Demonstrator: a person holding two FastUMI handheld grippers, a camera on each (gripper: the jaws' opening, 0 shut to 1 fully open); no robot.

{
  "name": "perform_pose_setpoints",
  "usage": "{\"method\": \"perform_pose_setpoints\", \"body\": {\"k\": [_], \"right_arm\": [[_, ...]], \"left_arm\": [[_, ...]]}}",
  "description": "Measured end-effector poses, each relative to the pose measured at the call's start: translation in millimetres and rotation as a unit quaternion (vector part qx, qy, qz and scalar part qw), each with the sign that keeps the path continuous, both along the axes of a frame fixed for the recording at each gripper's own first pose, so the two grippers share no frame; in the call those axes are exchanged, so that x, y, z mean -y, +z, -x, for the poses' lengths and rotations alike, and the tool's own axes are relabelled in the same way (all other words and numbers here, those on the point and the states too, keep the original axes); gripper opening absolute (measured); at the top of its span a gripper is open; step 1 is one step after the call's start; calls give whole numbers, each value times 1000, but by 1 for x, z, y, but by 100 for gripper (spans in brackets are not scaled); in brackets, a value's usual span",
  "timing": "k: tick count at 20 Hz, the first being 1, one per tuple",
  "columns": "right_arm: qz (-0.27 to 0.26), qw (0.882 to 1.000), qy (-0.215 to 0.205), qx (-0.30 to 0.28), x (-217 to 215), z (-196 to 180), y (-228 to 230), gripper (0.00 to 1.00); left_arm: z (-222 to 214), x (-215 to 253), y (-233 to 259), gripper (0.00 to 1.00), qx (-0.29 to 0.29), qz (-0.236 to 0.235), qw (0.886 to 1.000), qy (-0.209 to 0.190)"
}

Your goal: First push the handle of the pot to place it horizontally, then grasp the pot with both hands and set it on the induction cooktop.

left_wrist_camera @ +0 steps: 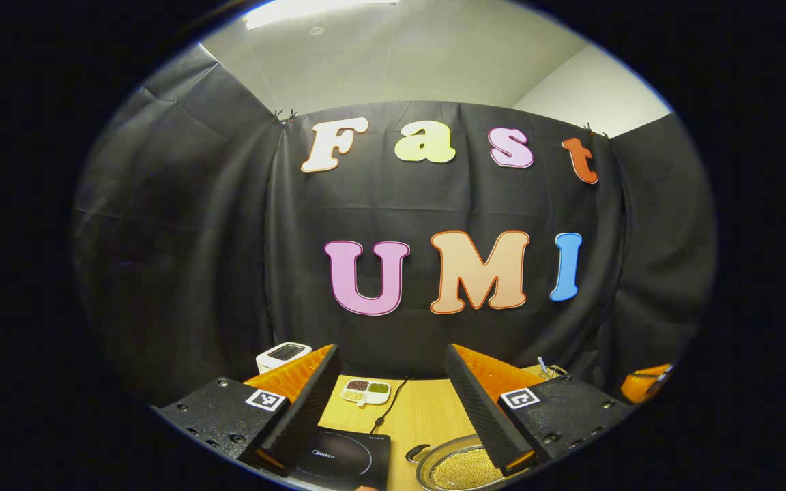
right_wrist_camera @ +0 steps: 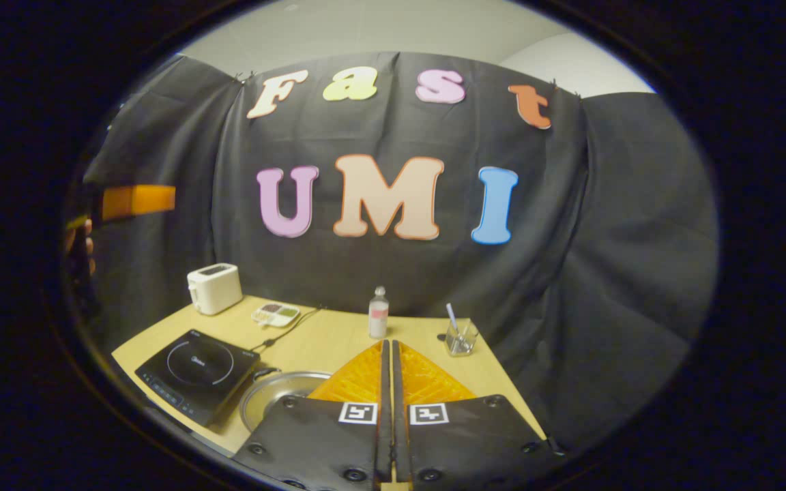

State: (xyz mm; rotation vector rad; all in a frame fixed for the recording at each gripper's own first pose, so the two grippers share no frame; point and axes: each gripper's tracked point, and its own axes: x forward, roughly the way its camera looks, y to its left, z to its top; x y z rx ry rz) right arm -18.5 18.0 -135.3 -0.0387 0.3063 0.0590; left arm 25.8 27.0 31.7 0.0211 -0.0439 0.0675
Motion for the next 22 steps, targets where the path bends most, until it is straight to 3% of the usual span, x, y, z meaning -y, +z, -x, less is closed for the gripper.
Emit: {"method": "perform_pose_setpoints", "body": {"k": [4, 10, 17, 22], "right_arm": [[1, 996, 21, -82, -7, 21, -72, 3], [4, 977, 51, -206, -15, 56, -170, 3], [2, 946, 85, -314, -23, 96, -233, 4], [2, 939, 79, -335, -15, 89, -251, 3]], "left_arm": [[1, -4, 2, 98, 2, -4, 1000, 6], [5, -9, -2, 98, -3, -11, 1000, 16], [10, -18, -5, 98, -9, -11, 999, 33], [14, -27, -10, 98, -13, -11, 999, 50]]}}
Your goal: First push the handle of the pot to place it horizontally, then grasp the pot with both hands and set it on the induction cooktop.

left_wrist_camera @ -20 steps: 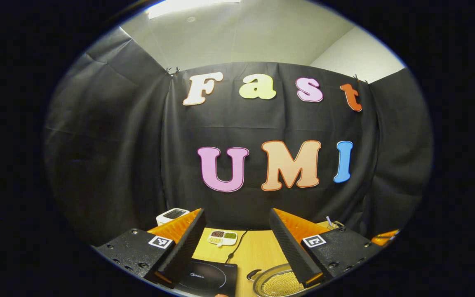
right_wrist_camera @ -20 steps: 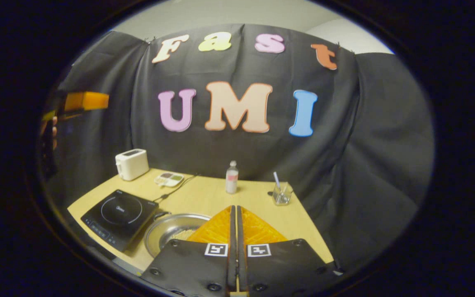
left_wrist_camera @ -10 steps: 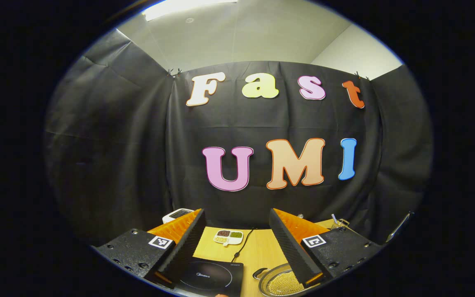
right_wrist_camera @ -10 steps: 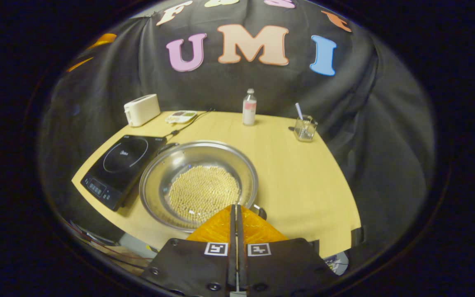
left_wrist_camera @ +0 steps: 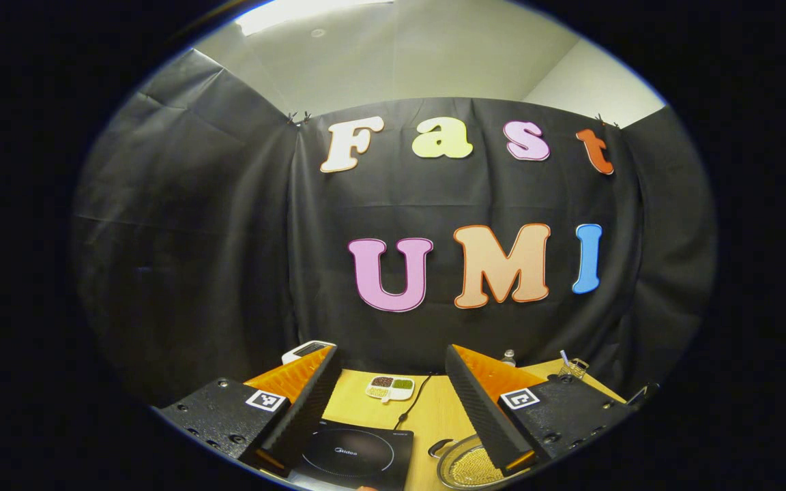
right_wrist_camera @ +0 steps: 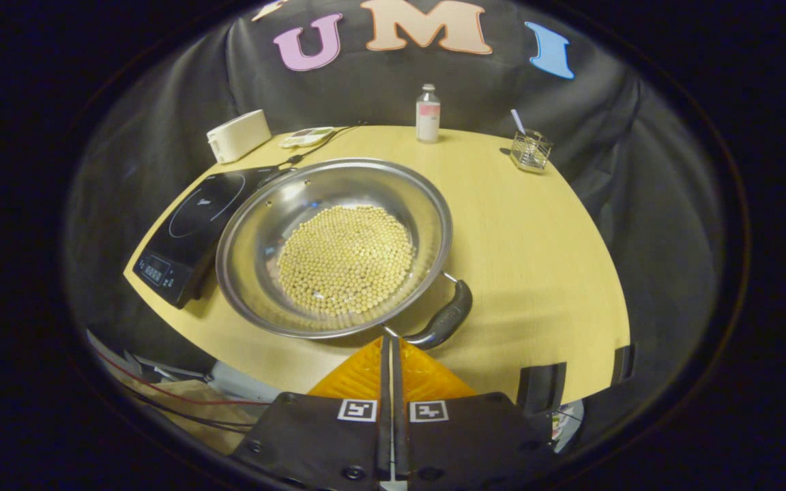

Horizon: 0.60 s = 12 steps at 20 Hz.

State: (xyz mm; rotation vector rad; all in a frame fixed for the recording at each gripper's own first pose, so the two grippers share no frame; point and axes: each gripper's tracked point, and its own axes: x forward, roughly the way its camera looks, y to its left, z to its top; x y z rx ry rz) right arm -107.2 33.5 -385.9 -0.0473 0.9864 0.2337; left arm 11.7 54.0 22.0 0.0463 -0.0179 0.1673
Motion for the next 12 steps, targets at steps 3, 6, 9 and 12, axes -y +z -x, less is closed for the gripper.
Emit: {"method": "perform_pose_setpoints", "body": {"k": [3, 6, 9, 12], "right_arm": [[2, 1000, -6, 2, 6, -10, -2, 3], [14, 1000, -12, 6, 18, -29, -4, 3], [25, 999, -15, 14, 28, -47, -7, 3], [38, 999, -14, 21, 36, -72, -9, 3]], "left_arm": [[1, -6, -3, 99, -3, 2, 1000, 10], [3, -13, -8, 98, -9, 4, 1000, 21], [4, -19, -11, 98, -12, 3, 999, 31], [6, -27, -14, 98, -16, 4, 999, 43]]}}
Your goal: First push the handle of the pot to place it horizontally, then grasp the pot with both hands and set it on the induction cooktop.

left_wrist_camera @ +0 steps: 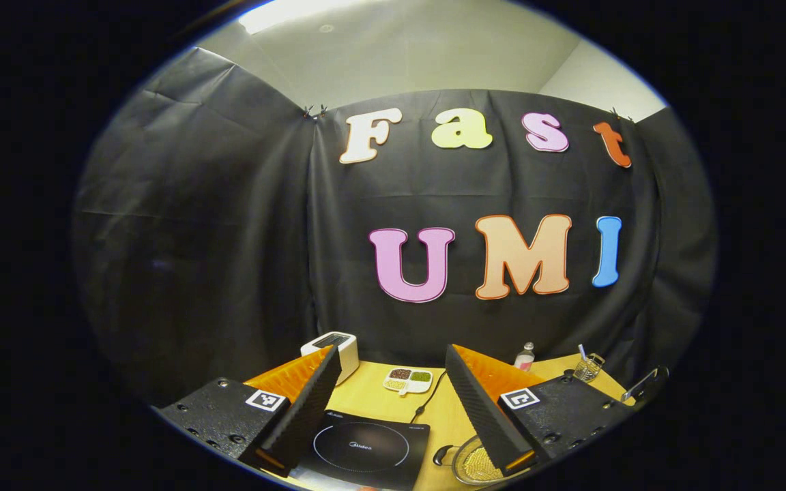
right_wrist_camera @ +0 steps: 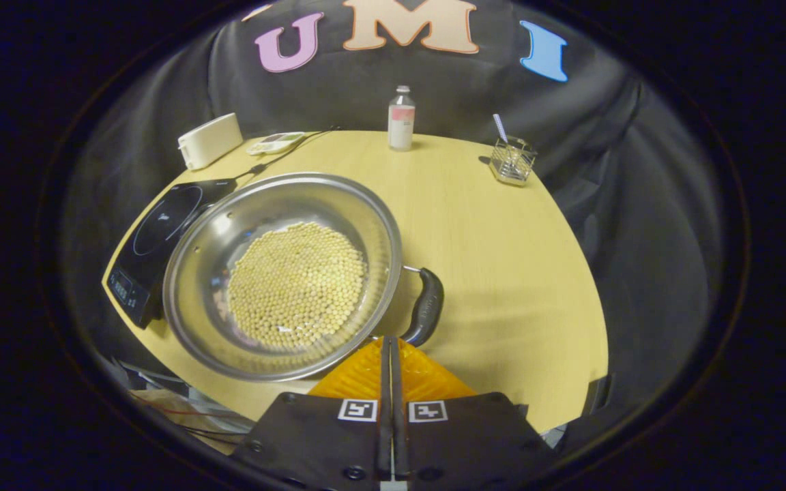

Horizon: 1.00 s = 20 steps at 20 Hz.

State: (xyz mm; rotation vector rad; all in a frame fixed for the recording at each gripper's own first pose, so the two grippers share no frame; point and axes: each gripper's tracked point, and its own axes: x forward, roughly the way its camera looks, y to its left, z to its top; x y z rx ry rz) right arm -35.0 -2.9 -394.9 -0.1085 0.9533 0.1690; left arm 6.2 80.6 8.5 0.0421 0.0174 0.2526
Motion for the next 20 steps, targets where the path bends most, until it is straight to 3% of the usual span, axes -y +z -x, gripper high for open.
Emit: {"method": "perform_pose_setpoints", "body": {"k": [8, 20], "right_arm": [[15, 1000, 2, 12, 6, -41, -4, 3], [-3, 1000, -14, 22, 3, -33, 9, 4]], "left_arm": [[2, -20, -6, 98, -9, 2, 1000, 29], [-9, -12, -41, 99, -53, 26, 998, 8]]}}
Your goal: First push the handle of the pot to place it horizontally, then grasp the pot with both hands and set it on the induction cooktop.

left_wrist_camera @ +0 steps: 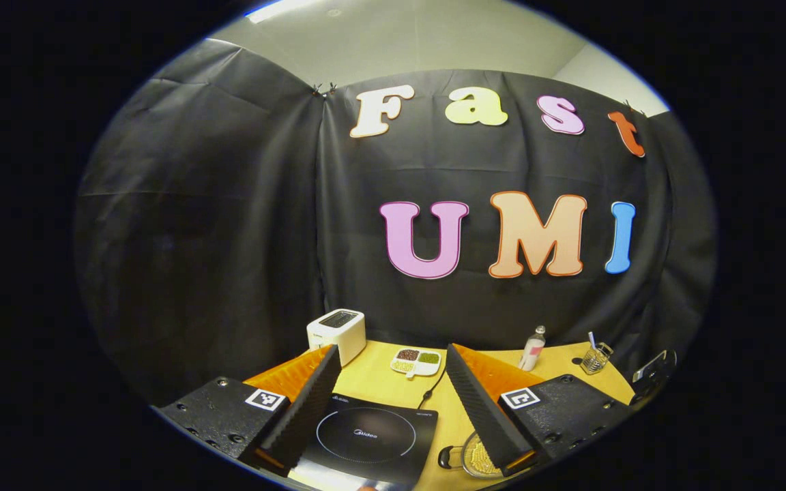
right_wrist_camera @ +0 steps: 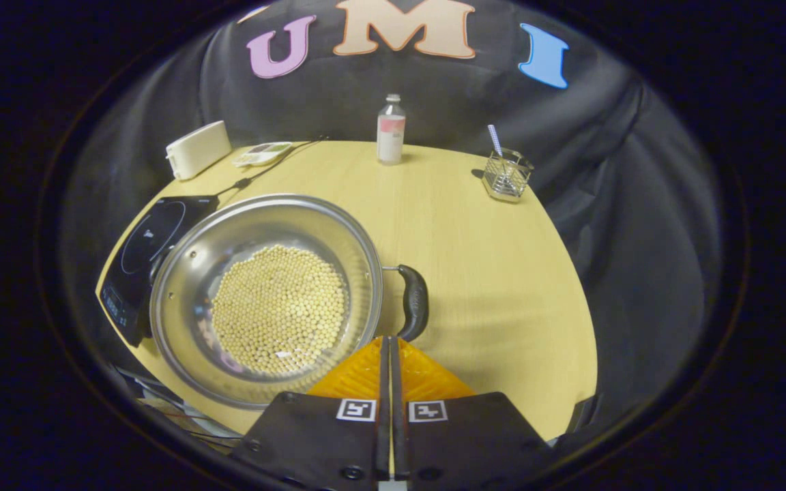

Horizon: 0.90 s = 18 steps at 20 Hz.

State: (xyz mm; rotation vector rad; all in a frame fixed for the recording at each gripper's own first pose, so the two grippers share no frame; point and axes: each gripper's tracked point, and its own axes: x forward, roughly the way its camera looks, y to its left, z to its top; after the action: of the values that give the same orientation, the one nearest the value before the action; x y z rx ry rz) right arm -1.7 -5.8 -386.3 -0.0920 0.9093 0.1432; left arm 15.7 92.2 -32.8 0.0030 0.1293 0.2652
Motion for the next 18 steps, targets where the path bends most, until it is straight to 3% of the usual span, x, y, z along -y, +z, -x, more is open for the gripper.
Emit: {"method": "perform_pose_setpoints", "body": {"k": [7, 8, 9, 12, 15, 18], "right_arm": [[-32, 999, -25, 21, -5, -6, 17, 13], [-43, 999, -26, 18, -8, -6, 19, 25], [-49, 998, -29, 16, -10, -6, 17, 27], [-53, 998, -38, 19, -8, -8, 20, 51], [-58, 997, -46, 21, -8, -13, 20, 55], [-58, 997, -51, 18, -4, -19, 17, 76]], "left_arm": [[-11, 11, -51, 99, -58, 22, 998, -28], [-14, 14, -63, 99, -70, 28, 997, -32], [-14, 18, -76, 99, -85, 33, 995, -37], [-11, 28, -114, 99, -135, 56, 988, -47], [-11, 38, -152, 99, -181, 79, 979, -56], [-7, 46, -193, 100, -237, 97, 965, -57]]}}
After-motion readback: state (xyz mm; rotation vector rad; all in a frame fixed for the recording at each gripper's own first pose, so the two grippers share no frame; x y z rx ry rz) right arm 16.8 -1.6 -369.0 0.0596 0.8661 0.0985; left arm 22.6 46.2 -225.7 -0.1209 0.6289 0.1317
